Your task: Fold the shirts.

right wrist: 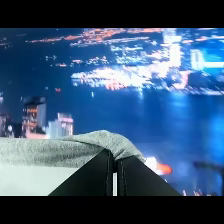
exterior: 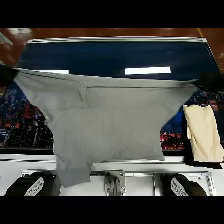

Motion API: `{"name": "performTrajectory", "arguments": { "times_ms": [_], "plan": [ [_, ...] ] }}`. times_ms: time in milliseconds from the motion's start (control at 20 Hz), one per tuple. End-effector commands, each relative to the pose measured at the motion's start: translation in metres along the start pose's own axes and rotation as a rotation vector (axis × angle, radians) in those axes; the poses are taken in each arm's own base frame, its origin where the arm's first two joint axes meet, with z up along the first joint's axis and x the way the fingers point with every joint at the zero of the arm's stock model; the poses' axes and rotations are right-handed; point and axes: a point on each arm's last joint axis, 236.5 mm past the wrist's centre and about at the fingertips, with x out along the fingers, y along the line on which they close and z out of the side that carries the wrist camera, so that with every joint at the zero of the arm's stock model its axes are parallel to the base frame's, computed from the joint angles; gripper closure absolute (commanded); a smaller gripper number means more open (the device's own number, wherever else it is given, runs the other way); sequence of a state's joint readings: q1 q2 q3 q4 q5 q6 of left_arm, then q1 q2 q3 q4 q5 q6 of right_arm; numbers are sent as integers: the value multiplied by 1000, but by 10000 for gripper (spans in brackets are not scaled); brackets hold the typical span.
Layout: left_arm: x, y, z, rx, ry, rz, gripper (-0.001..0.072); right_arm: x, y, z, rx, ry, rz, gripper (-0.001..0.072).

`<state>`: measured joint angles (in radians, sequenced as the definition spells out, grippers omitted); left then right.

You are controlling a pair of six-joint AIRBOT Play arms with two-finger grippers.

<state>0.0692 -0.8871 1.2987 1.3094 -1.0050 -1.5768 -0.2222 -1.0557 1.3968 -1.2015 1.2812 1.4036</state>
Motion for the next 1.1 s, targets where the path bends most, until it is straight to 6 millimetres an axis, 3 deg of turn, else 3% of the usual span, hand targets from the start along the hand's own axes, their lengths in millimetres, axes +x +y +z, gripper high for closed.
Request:
{"name": "performTrajectory", "arguments": {
  "times_ms": [0,150,250,350,450,600,700,800,1050],
  "plan": [
    [115,34,-24,-127,55,30,677,131,3,26,5,-50,14,657],
    [186,51,-52,-166,96,47,677,202,9,53,-9,-193,0,657],
    [215,63,-48,-171,27,67,677,231,9,67,-18,-287,-17,657],
    [232,75,-33,-174,-74,87,677,248,1,81,-9,-376,-42,657],
    [246,82,-35,-196,-99,99,677,264,-8,78,4,-392,-57,657],
    [272,83,-86,-208,52,105,676,294,-14,48,19,-291,-59,657],
    [277,86,-118,-209,160,112,676,305,-13,22,21,-190,-48,657],
    [272,92,-140,-192,259,128,676,306,-15,10,27,-136,-45,657],
    [218,101,-183,-130,544,119,677,275,-24,-32,51,97,-21,657]
  ]
}}
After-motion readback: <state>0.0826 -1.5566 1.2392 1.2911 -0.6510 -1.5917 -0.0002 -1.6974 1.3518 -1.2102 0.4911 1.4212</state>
